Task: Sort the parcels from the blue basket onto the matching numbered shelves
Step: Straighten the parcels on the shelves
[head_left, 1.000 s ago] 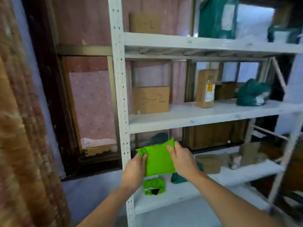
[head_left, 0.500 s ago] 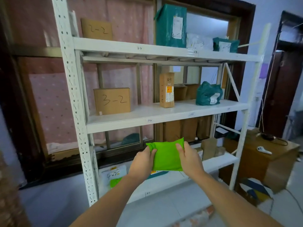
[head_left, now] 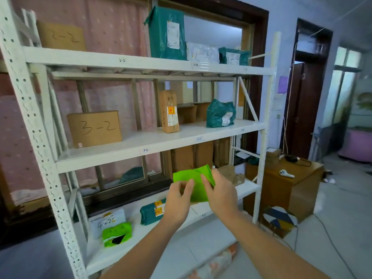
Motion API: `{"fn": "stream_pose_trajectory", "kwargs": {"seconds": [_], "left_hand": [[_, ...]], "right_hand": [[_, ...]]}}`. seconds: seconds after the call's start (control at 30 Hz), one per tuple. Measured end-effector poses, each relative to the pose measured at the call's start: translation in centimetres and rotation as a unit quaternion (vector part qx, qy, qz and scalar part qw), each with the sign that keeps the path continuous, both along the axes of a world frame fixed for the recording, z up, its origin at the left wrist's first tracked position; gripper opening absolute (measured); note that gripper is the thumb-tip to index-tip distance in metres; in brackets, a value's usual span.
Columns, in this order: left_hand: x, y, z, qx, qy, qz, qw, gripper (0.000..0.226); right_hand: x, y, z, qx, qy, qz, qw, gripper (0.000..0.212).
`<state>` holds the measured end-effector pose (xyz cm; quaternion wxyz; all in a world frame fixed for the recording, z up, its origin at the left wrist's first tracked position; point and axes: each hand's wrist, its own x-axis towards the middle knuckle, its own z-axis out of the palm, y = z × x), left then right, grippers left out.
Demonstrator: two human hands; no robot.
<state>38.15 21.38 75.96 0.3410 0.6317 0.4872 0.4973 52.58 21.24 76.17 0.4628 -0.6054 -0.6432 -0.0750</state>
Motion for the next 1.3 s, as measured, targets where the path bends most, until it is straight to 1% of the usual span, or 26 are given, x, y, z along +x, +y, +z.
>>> {"fn": "stream_pose_trajectory", "kwargs": {"seconds": [0.03, 0.07, 0.1, 0.13, 0.2, 0.27, 0.33, 0.37, 0.43, 0.47, 0.5, 0.57, 0.6, 0.63, 0.67, 0.7, 0.77, 0.83, 0.9, 0.93, 1.07, 1.13, 1.17, 1.2, 1.23, 1.3], "left_hand": [[0.8, -0.4, 0.2, -0.048, -0.069, -0.068, 0.994, 0.047], [1.4, -0.7, 0.4, -0.076, -0.123, -0.118, 0.982, 0.054], [1.9, -0.9, 0.5, -0.091, -0.163, -0.146, 0.971, 0.056], [2.3, -1.0, 0.5, -0.101, -0.198, -0.158, 0.962, 0.054], [2.5, -0.9, 0.8, -0.117, -0.258, -0.158, 0.946, 0.044], [2.2, -0.7, 0.9, -0.140, -0.307, -0.147, 0.930, 0.030], [1.6, -0.4, 0.9, -0.160, -0.322, -0.122, 0.925, 0.025], [1.1, -0.1, 0.9, -0.165, -0.323, -0.112, 0.925, 0.024], [0.3, 0.3, 0.9, -0.174, -0.322, -0.101, 0.925, 0.023], [-0.1, 0.2, 1.1, -0.175, -0.317, -0.099, 0.927, 0.023], [-0.5, 0.2, 1.2, -0.173, -0.308, -0.101, 0.930, 0.022], [-1.1, 0.1, 1.6, -0.162, -0.282, -0.109, 0.939, 0.021], [-1.4, 0.0, 1.8, -0.154, -0.272, -0.116, 0.943, 0.021], [-1.6, 0.0, 2.0, -0.147, -0.263, -0.120, 0.946, 0.021], [-1.8, 0.0, 2.3, -0.144, -0.256, -0.119, 0.948, 0.020], [-2.0, 0.2, 2.5, -0.145, -0.251, -0.112, 0.950, 0.021], [-2.4, 0.5, 3.0, -0.155, -0.234, -0.093, 0.955, 0.026], [-2.9, 0.8, 3.5, -0.156, -0.206, -0.083, 0.962, 0.028], [-3.4, 1.2, 3.9, -0.145, -0.163, -0.090, 0.972, 0.030], [-3.6, 1.4, 4.1, -0.141, -0.137, -0.097, 0.976, 0.031], [-3.7, 1.5, 4.3, -0.132, -0.056, -0.122, 0.982, 0.031], [-3.6, 1.7, 4.1, -0.111, -0.059, -0.108, 0.986, 0.027], [-3.4, 1.8, 4.0, -0.102, -0.078, -0.095, 0.987, 0.024], [-3.0, 2.0, 3.9, -0.099, -0.107, -0.079, 0.986, 0.022], [-2.5, 2.2, 3.9, -0.098, -0.142, -0.061, 0.983, 0.019], [-1.2, 2.5, 4.1, -0.095, -0.206, -0.021, 0.974, 0.015]], "right_hand": [[-0.1, -0.1, -0.1, -0.006, -0.008, 0.025, 1.000, 0.024], [-0.2, -0.2, -0.2, -0.012, -0.020, 0.050, 0.998, 0.024], [-0.2, -0.3, -0.4, -0.015, -0.034, 0.075, 0.997, 0.029], [-0.2, -0.6, -0.6, -0.012, -0.049, 0.093, 0.994, 0.036], [-0.2, -1.0, -0.8, 0.010, -0.071, 0.123, 0.990, 0.047], [0.3, -1.4, -1.0, 0.032, -0.080, 0.150, 0.985, 0.047], [1.0, -1.6, -1.0, 0.032, -0.020, 0.164, 0.986, 0.044], [1.4, -1.7, -0.9, 0.033, 0.026, 0.157, 0.987, 0.043], [2.2, -1.2, -0.5, 0.044, 0.108, 0.107, 0.987, 0.038], [2.6, -0.8, -0.1, 0.032, 0.158, 0.082, 0.983, 0.038], [3.0, -0.5, 0.5, -0.002, 0.222, 0.078, 0.972, 0.043], [3.2, 0.0, 1.8, -0.099, 0.349, 0.127, 0.923, 0.050], [3.2, 0.0, 2.3, -0.144, 0.385, 0.160, 0.897, 0.046], [3.0, -0.2, 2.7, -0.178, 0.399, 0.188, 0.880, 0.039], [2.8, -0.4, 3.0, -0.197, 0.400, 0.209, 0.870, 0.031], [2.5, -0.6, 3.1, -0.201, 0.392, 0.222, 0.870, 0.024], [2.3, -0.5, 3.1, -0.173, 0.352, 0.214, 0.895, 0.019], [2.4, 0.0, 3.1, -0.148, 0.280, 0.197, 0.928, 0.021], [2.6, 0.3, 3.1, -0.147, 0.214, 0.204, 0.944, 0.020], [2.7, 0.4, 3.2, -0.149, 0.201, 0.208, 0.945, 0.018], [3.1, 0.7, 3.2, -0.144, 0.202, 0.199, 0.948, 0.018], [3.2, 0.8, 3.3, -0.148, 0.233, 0.185, 0.943, 0.018], [3.2, 0.7, 3.4, -0.150, 0.268, 0.175, 0.935, 0.021], [3.4, 0.6, 3.6, -0.155, 0.327, 0.170, 0.917, 0.023], [3.5, 0.6, 3.7, -0.162, 0.401, 0.179, 0.884, 0.027], [3.5, 0.5, 4.2, -0.176, 0.530, 0.221, 0.799, 0.033]]}}
